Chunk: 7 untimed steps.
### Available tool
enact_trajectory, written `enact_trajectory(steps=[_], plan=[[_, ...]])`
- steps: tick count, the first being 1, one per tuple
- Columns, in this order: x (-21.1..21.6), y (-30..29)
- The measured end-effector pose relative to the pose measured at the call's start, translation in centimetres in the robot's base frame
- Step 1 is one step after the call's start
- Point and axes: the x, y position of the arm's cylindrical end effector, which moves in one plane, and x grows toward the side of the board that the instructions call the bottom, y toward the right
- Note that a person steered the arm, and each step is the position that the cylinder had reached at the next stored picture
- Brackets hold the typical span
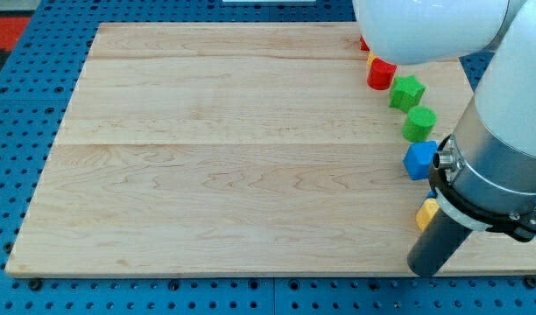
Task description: Move the green circle to the center
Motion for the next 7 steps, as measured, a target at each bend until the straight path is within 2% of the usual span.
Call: enact_trajectory(steps=[3,5,6,7], plan=[[0.2,0.4],[0.0,10.7],[-6.2,15.2],[-14.2,17.1]])
